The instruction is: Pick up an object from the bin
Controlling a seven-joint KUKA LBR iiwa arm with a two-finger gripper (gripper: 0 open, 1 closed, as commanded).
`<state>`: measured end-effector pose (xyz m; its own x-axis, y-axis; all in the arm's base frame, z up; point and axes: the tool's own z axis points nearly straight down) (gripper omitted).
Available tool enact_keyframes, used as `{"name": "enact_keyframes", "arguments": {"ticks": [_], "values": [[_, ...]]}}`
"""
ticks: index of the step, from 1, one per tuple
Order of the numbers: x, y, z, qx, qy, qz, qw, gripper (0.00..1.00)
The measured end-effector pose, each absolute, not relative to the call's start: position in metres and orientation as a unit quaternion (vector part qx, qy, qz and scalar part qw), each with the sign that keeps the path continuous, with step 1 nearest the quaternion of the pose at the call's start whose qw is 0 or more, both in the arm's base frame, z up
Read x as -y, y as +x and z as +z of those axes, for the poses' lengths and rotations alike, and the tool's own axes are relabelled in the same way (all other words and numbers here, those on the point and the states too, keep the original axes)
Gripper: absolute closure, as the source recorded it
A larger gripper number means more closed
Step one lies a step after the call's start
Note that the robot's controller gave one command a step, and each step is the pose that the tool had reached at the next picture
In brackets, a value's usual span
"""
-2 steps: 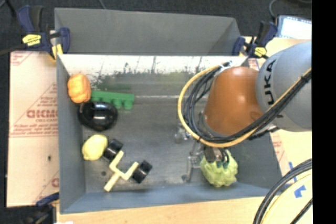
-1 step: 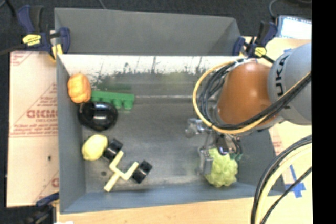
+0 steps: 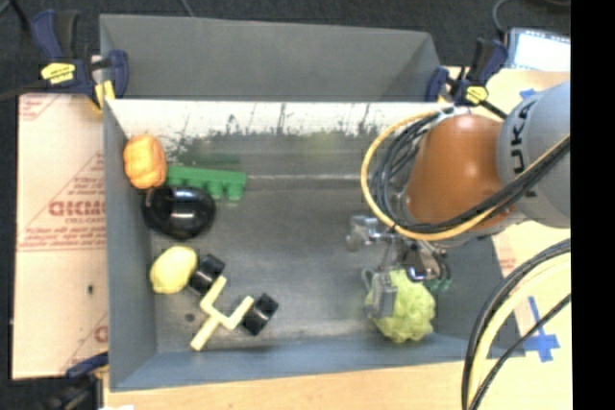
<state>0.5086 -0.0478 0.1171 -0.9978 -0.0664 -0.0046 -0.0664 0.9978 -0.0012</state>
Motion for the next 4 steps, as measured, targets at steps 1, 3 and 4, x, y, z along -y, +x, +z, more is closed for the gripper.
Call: {"name": "enact_keyframes", "arguments": {"ticks": [1, 3, 4], "values": [[0.071, 0.508, 0.112, -0.999, -0.042, -0.001, 0.002, 0.0], [0.117, 0.504, 0.087, -0.998, -0.057, 0.0, 0.001, 0.0], [0.159, 0.492, 0.071, -1.0, -0.03, 0.003, 0.002, 1.0]]}}
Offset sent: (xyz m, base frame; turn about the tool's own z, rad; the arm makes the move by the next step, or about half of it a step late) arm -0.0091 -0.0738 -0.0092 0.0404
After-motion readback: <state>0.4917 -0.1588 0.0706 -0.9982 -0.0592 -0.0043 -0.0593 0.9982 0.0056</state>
